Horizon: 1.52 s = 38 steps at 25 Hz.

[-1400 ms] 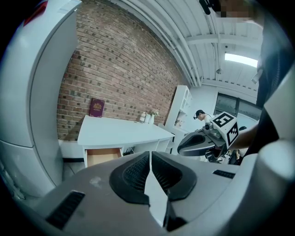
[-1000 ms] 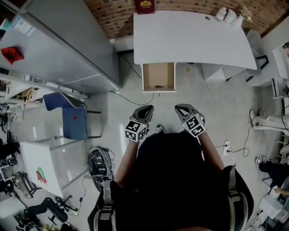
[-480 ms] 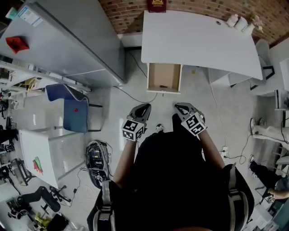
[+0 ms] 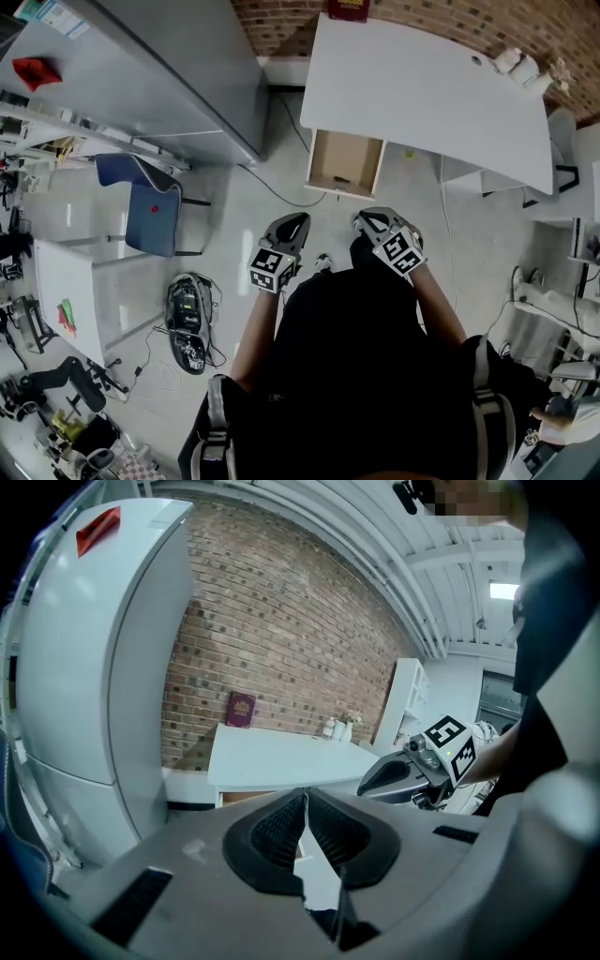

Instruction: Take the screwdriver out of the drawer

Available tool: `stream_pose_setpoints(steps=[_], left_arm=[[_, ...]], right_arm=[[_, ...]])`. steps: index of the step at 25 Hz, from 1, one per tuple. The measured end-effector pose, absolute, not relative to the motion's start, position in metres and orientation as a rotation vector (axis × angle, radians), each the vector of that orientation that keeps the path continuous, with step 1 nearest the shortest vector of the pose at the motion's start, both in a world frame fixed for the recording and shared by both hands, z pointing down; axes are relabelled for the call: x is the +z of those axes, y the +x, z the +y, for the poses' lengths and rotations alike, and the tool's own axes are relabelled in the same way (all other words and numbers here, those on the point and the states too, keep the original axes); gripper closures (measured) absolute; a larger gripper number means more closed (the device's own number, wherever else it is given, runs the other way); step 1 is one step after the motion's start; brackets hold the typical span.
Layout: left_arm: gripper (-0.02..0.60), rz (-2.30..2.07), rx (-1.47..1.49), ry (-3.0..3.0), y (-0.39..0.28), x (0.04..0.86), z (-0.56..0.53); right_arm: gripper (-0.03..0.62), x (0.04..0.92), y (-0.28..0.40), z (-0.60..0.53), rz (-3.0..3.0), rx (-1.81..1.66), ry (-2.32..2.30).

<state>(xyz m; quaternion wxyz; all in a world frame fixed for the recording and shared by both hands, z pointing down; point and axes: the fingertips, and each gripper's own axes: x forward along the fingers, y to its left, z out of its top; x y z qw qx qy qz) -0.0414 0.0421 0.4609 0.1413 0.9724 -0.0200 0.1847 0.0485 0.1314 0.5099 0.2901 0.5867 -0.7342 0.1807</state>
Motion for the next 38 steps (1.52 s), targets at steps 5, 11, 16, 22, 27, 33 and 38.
stream_pose_setpoints(steps=[5, 11, 16, 22, 27, 33, 38], left_arm=[[0.557, -0.142, 0.531, 2.767, -0.029, 0.467, 0.035], [0.556, -0.254, 0.523, 2.722, -0.006, 0.475, 0.028], [0.556, -0.355, 0.529, 2.701, -0.001, 0.473, 0.016], [0.557, -0.543, 0.528, 2.636, -0.004, 0.473, 0.014], [0.557, -0.67, 0.548, 2.575, -0.015, 0.482, 0.017], [0.557, -0.818, 0.529, 2.479, -0.028, 0.491, 0.016], [0.556, -0.893, 0.525, 2.429, -0.037, 0.496, 0.017]], right_arm=[[0.539, 0.514, 0.064, 0.12, -2.002, 0.485, 1.479], [0.539, 0.522, 0.086, 0.106, -2.033, 0.462, 1.322], [0.539, 0.533, 0.097, 0.091, -2.08, 0.465, 1.23], [0.539, 0.549, 0.11, 0.071, -2.149, 0.475, 1.058], [0.539, 0.572, 0.121, 0.049, -2.167, 0.488, 0.957], [0.539, 0.627, 0.137, 0.039, -2.122, 0.544, 0.825], [0.539, 0.67, 0.134, 0.035, -2.106, 0.489, 0.679]])
